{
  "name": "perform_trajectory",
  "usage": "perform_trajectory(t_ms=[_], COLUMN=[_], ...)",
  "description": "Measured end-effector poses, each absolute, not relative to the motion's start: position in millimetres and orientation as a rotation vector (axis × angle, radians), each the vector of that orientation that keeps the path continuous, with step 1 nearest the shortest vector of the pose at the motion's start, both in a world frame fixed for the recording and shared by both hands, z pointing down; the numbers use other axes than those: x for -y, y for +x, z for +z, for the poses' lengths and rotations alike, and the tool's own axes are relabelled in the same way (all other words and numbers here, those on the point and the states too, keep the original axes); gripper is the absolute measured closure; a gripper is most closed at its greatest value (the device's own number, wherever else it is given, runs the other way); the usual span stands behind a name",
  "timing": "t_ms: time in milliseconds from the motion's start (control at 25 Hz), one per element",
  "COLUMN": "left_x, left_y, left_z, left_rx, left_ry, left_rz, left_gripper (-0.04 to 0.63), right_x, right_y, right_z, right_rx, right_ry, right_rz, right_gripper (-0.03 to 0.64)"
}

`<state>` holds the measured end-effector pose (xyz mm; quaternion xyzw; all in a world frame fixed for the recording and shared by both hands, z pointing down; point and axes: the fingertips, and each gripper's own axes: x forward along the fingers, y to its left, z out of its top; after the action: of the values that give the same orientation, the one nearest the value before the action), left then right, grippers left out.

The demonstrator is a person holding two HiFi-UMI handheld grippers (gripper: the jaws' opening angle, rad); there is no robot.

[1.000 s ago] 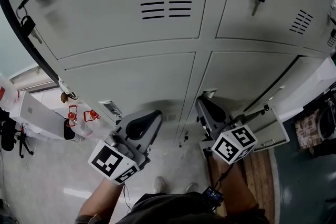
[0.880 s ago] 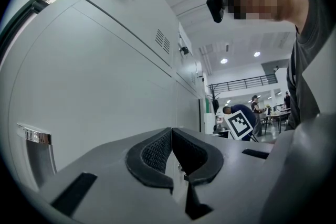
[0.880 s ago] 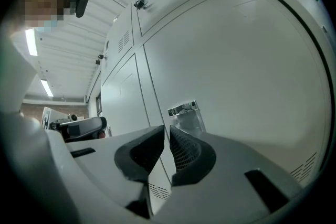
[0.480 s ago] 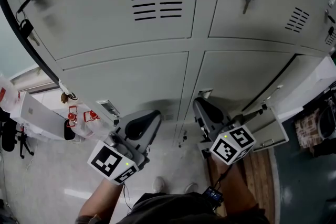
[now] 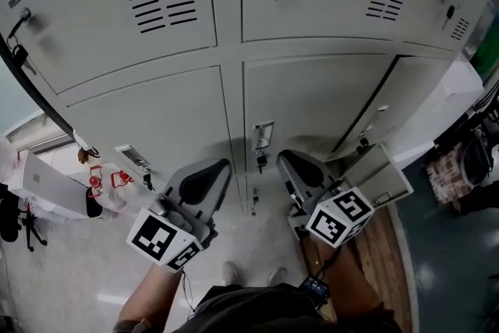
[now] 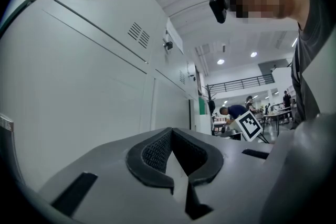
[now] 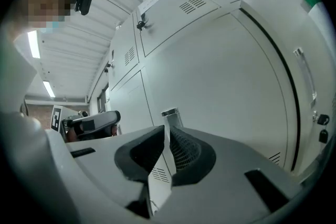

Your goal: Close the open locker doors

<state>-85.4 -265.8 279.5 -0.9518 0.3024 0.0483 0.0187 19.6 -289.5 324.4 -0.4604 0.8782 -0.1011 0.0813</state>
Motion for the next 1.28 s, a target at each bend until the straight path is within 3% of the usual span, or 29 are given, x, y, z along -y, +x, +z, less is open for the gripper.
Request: perform_trajectory(t_ms=[680,1280], left_x=[188.6,163.1], left_y=[4.9,24.5], left_z=[280.2,282.1], left_rx=[-0.898,-0.701], left_ry=[-2.958,-3.015], left_rz=[0.139,0.116], left_gripper=[0.588,0.586], right_x=[199.7,155.5], right_y=[101.8,124.6], right_z=[321.8,327.0], right_rx=[-2.628,-2.515], right_ry=[-1.368,-1.53], right_rz=[-0.286,-0.287], right_gripper=[0.583,0.583])
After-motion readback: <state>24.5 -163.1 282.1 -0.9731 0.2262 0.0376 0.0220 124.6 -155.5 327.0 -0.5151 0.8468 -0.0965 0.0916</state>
